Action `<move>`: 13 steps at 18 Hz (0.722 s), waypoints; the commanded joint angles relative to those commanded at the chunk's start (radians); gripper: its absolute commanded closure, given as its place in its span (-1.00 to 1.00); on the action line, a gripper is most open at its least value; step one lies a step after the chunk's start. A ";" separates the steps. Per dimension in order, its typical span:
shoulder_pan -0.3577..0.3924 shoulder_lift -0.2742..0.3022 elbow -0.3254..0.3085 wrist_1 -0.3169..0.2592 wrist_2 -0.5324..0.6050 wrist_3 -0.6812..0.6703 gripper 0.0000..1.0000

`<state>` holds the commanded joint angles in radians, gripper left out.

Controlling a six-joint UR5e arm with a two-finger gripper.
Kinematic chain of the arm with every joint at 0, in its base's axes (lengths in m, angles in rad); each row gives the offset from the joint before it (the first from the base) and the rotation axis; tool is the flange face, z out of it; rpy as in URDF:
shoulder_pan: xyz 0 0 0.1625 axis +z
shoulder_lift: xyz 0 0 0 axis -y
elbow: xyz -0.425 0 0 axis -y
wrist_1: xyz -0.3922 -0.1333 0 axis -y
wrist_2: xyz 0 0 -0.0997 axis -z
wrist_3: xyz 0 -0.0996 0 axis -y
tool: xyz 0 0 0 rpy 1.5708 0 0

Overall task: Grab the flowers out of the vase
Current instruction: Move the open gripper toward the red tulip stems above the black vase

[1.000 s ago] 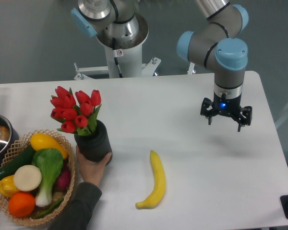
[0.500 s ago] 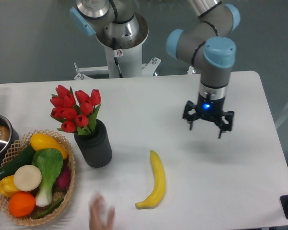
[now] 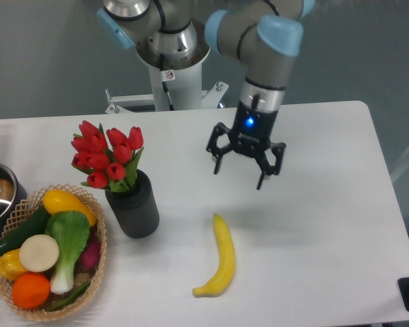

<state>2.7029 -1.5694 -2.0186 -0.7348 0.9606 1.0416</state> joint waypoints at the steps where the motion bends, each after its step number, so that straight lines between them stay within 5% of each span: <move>1: -0.005 0.014 -0.029 0.000 -0.064 -0.002 -1.00; 4: -0.006 0.014 -0.089 0.000 -0.280 -0.002 -1.00; 13: -0.043 -0.007 -0.135 -0.003 -0.336 0.204 -1.00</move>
<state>2.6600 -1.5768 -2.1537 -0.7378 0.6244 1.2454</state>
